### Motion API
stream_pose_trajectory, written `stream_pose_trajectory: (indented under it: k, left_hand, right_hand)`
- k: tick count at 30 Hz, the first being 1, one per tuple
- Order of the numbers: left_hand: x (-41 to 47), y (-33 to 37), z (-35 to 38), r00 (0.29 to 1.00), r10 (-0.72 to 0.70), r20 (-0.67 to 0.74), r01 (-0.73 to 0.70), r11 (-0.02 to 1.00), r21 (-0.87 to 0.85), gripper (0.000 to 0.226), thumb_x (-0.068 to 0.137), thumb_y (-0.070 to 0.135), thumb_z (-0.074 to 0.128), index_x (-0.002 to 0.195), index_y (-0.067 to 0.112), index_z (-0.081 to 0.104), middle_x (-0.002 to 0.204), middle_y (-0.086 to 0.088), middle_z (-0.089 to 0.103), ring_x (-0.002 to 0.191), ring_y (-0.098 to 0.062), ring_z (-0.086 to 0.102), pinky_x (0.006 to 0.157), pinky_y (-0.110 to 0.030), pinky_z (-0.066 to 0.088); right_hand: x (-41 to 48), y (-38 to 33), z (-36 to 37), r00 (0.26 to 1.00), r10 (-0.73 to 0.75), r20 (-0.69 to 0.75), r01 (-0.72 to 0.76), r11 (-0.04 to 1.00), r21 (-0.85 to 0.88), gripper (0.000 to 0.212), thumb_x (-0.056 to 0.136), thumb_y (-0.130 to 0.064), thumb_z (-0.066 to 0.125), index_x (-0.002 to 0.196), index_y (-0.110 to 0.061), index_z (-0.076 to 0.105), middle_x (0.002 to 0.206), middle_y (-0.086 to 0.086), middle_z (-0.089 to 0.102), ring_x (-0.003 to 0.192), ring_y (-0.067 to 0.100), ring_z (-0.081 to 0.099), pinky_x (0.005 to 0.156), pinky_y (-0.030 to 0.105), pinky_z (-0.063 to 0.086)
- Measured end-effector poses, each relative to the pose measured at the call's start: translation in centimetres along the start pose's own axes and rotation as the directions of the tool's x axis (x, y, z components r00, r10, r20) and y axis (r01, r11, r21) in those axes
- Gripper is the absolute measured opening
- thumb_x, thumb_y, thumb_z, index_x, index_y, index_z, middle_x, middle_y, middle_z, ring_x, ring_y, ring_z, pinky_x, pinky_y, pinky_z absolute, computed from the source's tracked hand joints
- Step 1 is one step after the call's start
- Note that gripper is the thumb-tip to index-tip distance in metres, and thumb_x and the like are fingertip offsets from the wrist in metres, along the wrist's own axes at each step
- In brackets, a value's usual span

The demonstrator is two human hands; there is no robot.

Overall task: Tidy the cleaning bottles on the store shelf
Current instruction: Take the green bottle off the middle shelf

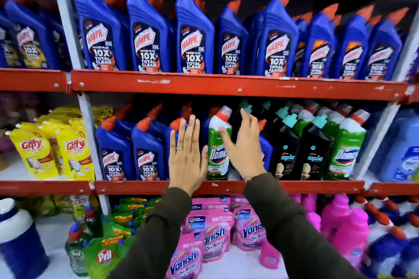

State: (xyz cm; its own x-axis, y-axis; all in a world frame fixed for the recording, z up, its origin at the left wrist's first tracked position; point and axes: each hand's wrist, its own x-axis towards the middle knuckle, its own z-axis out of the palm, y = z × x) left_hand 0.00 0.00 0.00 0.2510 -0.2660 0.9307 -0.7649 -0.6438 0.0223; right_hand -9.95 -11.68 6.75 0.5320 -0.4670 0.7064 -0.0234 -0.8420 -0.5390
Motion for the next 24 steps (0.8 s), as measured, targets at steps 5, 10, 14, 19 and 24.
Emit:
stream_pose_trajectory:
  k: [5, 10, 14, 19, 24]
  left_hand:
    - [-3.7, -1.9, 4.7, 0.991, -0.093, 0.096, 0.094, 0.996, -0.004, 0.07, 0.104, 0.033, 0.037, 0.163, 0.005, 0.015, 0.173, -0.008, 0.003, 0.16, -0.025, 0.002, 0.13, -0.044, -0.002]
    - [-5.9, -4.1, 7.7, 0.995, -0.02, 0.102, 0.017, 0.999, 0.03, 0.073, 0.104, 0.034, 0.039, 0.164, 0.006, 0.008, 0.171, -0.012, -0.001, 0.16, -0.024, -0.006, 0.131, -0.044, -0.003]
    - [-7.0, -4.3, 8.8, 0.998, -0.004, 0.067, 0.001, 0.999, 0.032, 0.069, 0.104, 0.035, 0.037, 0.16, 0.004, 0.01, 0.172, -0.011, -0.009, 0.159, -0.024, -0.012, 0.13, -0.045, -0.004]
    - [-6.9, -4.3, 9.3, 1.0, -0.004, 0.012, 0.004, 0.999, 0.037, 0.072, 0.104, 0.03, 0.04, 0.163, 0.004, 0.006, 0.171, -0.007, -0.019, 0.159, -0.023, -0.014, 0.13, -0.043, -0.004]
    - [-6.9, -4.3, 9.6, 0.999, -0.042, 0.0, 0.042, 0.998, 0.039, 0.06, 0.105, 0.029, 0.042, 0.153, -0.005, 0.027, 0.164, -0.02, 0.016, 0.158, -0.021, -0.016, 0.13, -0.04, -0.007]
  right_hand:
    - [2.3, 0.3, 4.2, 0.976, 0.196, 0.094, -0.195, 0.981, -0.017, 0.087, 0.09, -0.053, 0.074, 0.152, -0.002, 0.04, 0.146, 0.019, 0.046, 0.139, 0.038, 0.045, 0.114, 0.047, 0.042]
    - [2.6, 1.0, 5.5, 0.974, 0.212, 0.083, -0.209, 0.977, -0.047, 0.078, 0.09, -0.054, 0.074, 0.143, -0.004, 0.045, 0.132, 0.017, 0.057, 0.126, 0.037, 0.054, 0.097, 0.045, 0.048]
    - [2.0, 0.3, 4.0, 0.987, 0.16, 0.011, -0.16, 0.987, 0.025, 0.062, 0.088, -0.053, 0.077, 0.126, -0.008, 0.055, 0.12, 0.011, 0.064, 0.114, 0.032, 0.061, 0.09, 0.043, 0.051]
    - [0.5, -0.7, 0.7, 0.987, 0.147, -0.064, -0.143, 0.988, 0.052, 0.058, 0.08, -0.061, 0.079, 0.12, -0.022, 0.061, 0.107, -0.003, 0.074, 0.102, 0.02, 0.072, 0.087, 0.044, 0.058]
    - [-4.1, 1.6, 0.5, 0.976, 0.216, 0.031, -0.215, 0.976, -0.027, 0.058, 0.07, -0.072, 0.076, 0.111, -0.032, 0.063, 0.095, -0.015, 0.076, 0.089, 0.008, 0.074, 0.077, 0.033, 0.061]
